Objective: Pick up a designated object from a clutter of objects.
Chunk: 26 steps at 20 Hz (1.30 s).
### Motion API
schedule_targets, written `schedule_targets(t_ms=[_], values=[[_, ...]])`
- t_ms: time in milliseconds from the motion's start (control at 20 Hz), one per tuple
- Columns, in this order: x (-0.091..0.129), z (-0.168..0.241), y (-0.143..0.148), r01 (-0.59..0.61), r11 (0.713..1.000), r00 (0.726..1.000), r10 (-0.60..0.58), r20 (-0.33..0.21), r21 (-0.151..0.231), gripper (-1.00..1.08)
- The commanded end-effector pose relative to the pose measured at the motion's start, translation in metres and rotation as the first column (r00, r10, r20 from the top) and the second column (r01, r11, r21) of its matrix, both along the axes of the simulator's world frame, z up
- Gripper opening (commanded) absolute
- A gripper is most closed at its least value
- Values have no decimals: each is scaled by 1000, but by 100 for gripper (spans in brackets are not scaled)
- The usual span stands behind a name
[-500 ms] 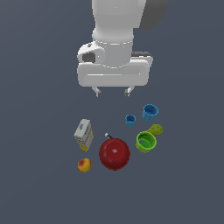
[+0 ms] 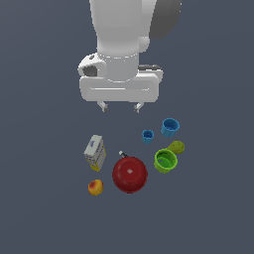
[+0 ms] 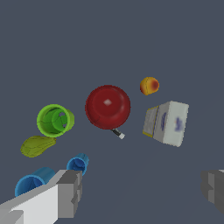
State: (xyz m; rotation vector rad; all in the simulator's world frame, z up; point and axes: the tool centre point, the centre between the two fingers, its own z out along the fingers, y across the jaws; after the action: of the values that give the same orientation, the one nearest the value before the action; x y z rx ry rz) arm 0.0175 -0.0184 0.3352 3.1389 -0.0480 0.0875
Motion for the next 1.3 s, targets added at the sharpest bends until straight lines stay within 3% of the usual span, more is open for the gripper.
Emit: schedule_targets(t_ms=[0,450,850,1050,1250], values=[[0,-3,-6,15,1000,1000,-15,-6,3,100],[1,-5,-3,-1,1000,1000,1,-6,0,100],[7,-28,19,-134,991,991,133,-15,-19,100],[11,-47,39,-246,969,969,246,-24,-32,100],[14,-72,65,-389,920,921,388,-38,-43,100]])
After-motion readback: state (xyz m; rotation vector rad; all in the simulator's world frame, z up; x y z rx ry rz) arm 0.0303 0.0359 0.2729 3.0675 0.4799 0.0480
